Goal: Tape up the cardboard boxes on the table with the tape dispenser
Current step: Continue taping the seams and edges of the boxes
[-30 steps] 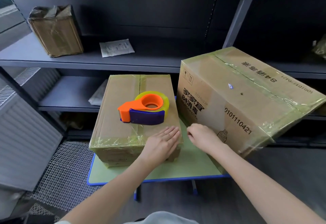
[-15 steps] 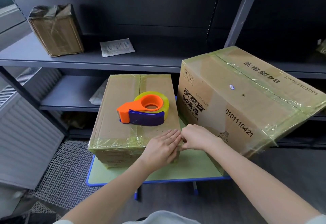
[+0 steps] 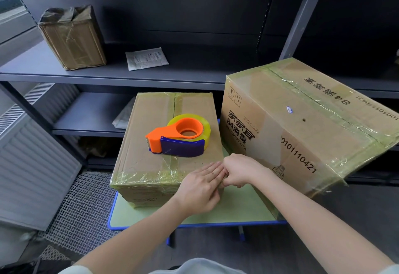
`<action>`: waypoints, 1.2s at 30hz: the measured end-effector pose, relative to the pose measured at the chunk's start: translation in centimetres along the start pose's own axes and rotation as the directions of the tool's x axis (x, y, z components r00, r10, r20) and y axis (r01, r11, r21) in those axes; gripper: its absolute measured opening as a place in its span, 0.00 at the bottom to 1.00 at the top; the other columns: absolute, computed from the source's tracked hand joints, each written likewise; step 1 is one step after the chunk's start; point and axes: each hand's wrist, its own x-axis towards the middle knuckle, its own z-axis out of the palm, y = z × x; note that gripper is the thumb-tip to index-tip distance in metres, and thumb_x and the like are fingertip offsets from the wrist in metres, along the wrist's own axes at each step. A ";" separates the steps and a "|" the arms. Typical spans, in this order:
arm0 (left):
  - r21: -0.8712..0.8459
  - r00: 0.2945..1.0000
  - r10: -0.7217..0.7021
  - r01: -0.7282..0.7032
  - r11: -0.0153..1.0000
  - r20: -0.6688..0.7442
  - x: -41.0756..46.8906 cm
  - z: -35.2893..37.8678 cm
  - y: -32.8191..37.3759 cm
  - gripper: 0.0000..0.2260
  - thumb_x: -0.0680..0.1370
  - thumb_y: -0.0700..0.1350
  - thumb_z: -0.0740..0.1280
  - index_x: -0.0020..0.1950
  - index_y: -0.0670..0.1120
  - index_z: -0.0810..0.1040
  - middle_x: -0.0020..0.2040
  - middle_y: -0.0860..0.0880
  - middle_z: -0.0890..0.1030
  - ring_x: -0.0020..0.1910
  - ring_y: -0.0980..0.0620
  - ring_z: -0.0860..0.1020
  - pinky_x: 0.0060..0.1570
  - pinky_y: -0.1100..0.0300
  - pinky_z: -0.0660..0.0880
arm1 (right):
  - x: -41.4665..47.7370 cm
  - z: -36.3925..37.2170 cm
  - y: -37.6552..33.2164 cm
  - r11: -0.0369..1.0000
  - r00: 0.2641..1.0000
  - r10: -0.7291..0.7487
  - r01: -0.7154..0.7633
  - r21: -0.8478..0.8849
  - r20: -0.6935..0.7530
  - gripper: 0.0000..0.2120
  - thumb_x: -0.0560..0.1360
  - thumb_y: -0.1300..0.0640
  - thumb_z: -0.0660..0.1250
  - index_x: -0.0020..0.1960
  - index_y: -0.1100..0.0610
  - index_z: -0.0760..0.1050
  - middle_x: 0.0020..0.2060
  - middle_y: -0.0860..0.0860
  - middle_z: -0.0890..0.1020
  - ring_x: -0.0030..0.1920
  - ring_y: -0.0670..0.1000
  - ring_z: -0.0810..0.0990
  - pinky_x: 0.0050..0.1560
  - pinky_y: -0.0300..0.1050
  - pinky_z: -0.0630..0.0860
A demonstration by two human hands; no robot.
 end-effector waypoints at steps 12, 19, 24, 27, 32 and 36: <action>-0.138 0.970 -0.239 0.244 0.960 0.051 -1.0 -4.2 -1.7 0.21 0.75 0.51 0.54 0.59 0.47 0.81 0.58 0.52 0.81 0.56 0.55 0.79 0.53 0.63 0.74 | -1.4 0.1 -2.2 0.939 0.980 -0.044 -0.026 -0.342 -0.196 0.25 0.74 0.34 0.60 0.44 0.57 0.72 0.41 0.54 0.76 0.40 0.55 0.74 0.38 0.44 0.66; -0.107 0.746 -0.655 0.647 0.755 -0.119 -6.3 -7.7 -6.3 0.13 0.76 0.46 0.58 0.46 0.40 0.79 0.42 0.46 0.81 0.40 0.45 0.78 0.40 0.52 0.75 | 0.2 3.0 -6.4 0.974 0.867 -0.212 0.148 -0.174 -0.451 0.23 0.75 0.40 0.62 0.57 0.59 0.72 0.53 0.54 0.75 0.54 0.53 0.73 0.51 0.46 0.70; 0.106 0.703 -0.709 0.710 0.696 -0.062 -9.0 -7.6 -10.0 0.23 0.74 0.50 0.53 0.57 0.38 0.79 0.56 0.42 0.81 0.56 0.40 0.79 0.57 0.46 0.74 | 2.9 5.0 -10.6 0.970 0.862 -0.244 0.215 -0.117 -0.444 0.32 0.78 0.42 0.59 0.75 0.59 0.59 0.73 0.55 0.62 0.73 0.54 0.59 0.73 0.48 0.55; 0.147 0.707 -0.707 0.700 0.699 -0.004 -9.7 -7.0 -10.5 0.25 0.76 0.51 0.52 0.63 0.39 0.77 0.63 0.42 0.77 0.63 0.39 0.75 0.60 0.41 0.71 | 4.1 6.2 -11.9 0.981 0.834 -0.186 0.190 -0.047 -0.520 0.30 0.76 0.39 0.52 0.66 0.57 0.74 0.67 0.54 0.74 0.66 0.53 0.73 0.68 0.47 0.63; 0.247 0.742 -0.670 0.648 0.720 0.006 -10.2 -6.7 -11.1 0.23 0.76 0.50 0.53 0.60 0.37 0.78 0.60 0.42 0.79 0.60 0.41 0.77 0.55 0.44 0.74 | 4.0 6.7 -11.8 0.982 0.847 -0.155 0.188 0.015 -0.509 0.32 0.77 0.35 0.44 0.59 0.51 0.80 0.60 0.47 0.80 0.60 0.47 0.78 0.64 0.43 0.66; 0.248 0.692 -0.722 0.698 0.672 0.011 -10.8 -6.8 -9.6 0.26 0.81 0.50 0.47 0.60 0.38 0.79 0.59 0.42 0.80 0.60 0.42 0.78 0.54 0.45 0.75 | 4.2 7.1 -11.3 0.975 0.826 -0.186 0.220 0.001 -0.532 0.30 0.79 0.35 0.44 0.62 0.48 0.78 0.63 0.45 0.78 0.64 0.45 0.75 0.65 0.42 0.66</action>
